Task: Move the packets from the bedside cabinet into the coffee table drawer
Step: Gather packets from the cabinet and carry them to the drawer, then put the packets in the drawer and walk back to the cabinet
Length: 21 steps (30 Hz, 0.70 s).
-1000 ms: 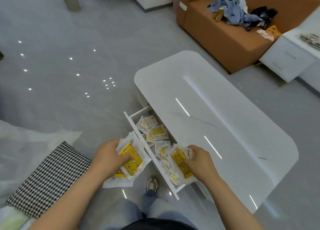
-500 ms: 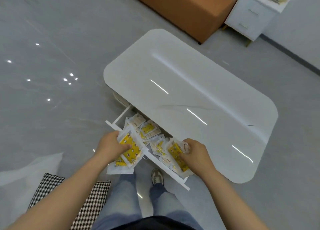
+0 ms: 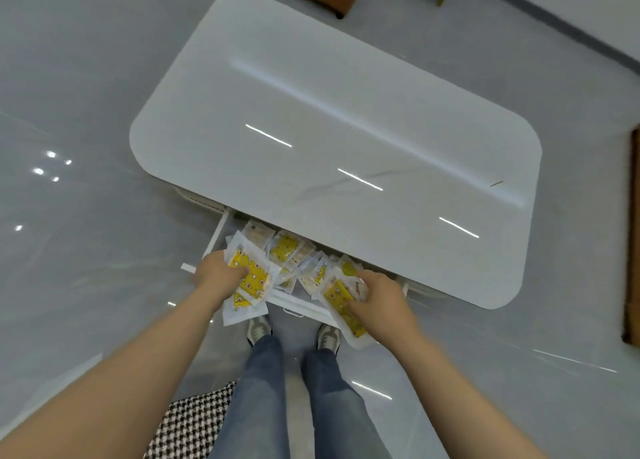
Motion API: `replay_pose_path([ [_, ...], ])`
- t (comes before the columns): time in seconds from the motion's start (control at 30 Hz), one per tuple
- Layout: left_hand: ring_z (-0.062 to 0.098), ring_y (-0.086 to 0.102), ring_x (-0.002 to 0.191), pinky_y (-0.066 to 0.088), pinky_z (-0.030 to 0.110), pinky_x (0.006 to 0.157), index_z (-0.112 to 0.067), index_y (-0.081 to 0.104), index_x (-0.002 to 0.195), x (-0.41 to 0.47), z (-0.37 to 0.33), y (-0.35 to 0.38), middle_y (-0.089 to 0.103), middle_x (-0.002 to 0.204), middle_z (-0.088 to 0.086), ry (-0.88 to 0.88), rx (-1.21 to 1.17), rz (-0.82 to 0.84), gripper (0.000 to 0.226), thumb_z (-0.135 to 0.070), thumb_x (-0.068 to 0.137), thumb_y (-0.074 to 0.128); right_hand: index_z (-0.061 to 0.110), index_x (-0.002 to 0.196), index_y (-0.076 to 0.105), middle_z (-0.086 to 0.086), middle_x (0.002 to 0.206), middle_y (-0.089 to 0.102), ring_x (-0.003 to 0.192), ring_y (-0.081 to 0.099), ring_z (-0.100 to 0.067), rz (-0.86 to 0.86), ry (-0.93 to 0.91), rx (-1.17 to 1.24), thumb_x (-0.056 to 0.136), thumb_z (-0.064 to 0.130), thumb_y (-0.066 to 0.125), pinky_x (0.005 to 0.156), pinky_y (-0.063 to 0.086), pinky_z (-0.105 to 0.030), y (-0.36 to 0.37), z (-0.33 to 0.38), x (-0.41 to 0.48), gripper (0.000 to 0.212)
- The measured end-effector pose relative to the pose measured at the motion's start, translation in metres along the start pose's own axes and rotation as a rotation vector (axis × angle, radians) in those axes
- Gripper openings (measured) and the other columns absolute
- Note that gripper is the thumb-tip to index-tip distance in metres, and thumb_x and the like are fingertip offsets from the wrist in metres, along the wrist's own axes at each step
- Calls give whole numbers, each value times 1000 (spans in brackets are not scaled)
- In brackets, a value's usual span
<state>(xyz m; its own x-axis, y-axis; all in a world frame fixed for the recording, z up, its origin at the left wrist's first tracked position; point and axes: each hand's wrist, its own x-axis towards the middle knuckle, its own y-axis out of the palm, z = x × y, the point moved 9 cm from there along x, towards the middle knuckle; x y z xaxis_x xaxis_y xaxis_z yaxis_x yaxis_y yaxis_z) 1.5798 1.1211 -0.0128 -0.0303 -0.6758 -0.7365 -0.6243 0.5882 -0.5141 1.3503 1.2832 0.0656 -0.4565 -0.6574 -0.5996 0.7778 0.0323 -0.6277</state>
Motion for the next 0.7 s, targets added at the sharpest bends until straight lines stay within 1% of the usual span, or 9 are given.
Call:
replay_pose_path([
  [0.07, 30, 61, 81, 50, 35, 74, -20, 52, 66, 26, 3, 12, 62, 83, 9, -1, -5, 22, 23, -11, 82, 67, 15, 103, 66, -3, 91, 69, 83, 64, -19, -9, 9, 11, 82, 15, 65, 74, 56, -38, 11, -1, 13, 21],
  [0.2, 35, 63, 87, 56, 45, 80, -21, 55, 65, 78, 20, 36, 64, 85, 12, -20, -53, 56, 27, -2, 82, 59, 9, 101, 65, -7, 89, 66, 80, 62, -21, -26, 34, -27, 82, 15, 64, 70, 53, -35, 36, -12, 44, 19],
  [0.3, 39, 65, 91, 57, 52, 80, -15, 62, 66, 117, 37, 52, 68, 92, 20, -25, -83, 96, 23, 1, 79, 51, 9, 97, 65, -7, 86, 65, 76, 60, -21, -19, 78, -50, 82, 15, 65, 69, 52, -35, 57, -25, 63, 17],
  [0.33, 38, 64, 94, 56, 51, 82, -16, 65, 73, 128, 42, 56, 67, 97, 19, -22, -82, 102, 22, -1, 80, 51, 9, 96, 64, -7, 83, 63, 74, 59, -21, -11, 87, -59, 81, 15, 65, 68, 52, -35, 63, -30, 68, 16],
  [0.4, 35, 61, 104, 53, 48, 91, -14, 68, 103, 138, 43, 59, 64, 115, 14, -1, -58, 104, 22, -9, 84, 57, 8, 94, 63, -8, 80, 62, 71, 59, -23, 7, 94, -72, 80, 13, 64, 66, 52, -36, 75, -35, 76, 15],
  [0.43, 33, 58, 109, 50, 46, 96, -12, 63, 116, 139, 42, 60, 61, 121, 13, 16, -24, 102, 31, -12, 85, 59, 7, 95, 63, -9, 80, 62, 71, 59, -24, 15, 95, -83, 80, 12, 64, 66, 51, -36, 80, -38, 79, 15],
  [0.47, 32, 57, 111, 48, 44, 98, -9, 59, 122, 138, 39, 58, 61, 123, 12, 44, 30, 93, 36, -14, 86, 60, 7, 95, 63, -8, 79, 61, 71, 58, -24, 20, 96, -95, 80, 11, 63, 64, 49, -34, 84, -40, 83, 15],
  [0.57, 29, 58, 108, 47, 35, 95, -7, 57, 122, 134, 36, 54, 63, 118, 11, 128, 197, 88, 36, -15, 88, 61, 5, 94, 63, -8, 80, 60, 71, 56, -22, 30, 96, -122, 80, 10, 63, 61, 44, -30, 95, -43, 92, 15],
  [0.7, 28, 57, 110, 45, 34, 90, -8, 57, 122, 125, 36, 49, 62, 120, 11, 263, 447, 132, 36, -17, 88, 59, 3, 94, 62, -14, 84, 63, 76, 59, -26, 62, 90, -150, 78, 9, 63, 63, 47, -34, 109, -41, 108, 17],
])
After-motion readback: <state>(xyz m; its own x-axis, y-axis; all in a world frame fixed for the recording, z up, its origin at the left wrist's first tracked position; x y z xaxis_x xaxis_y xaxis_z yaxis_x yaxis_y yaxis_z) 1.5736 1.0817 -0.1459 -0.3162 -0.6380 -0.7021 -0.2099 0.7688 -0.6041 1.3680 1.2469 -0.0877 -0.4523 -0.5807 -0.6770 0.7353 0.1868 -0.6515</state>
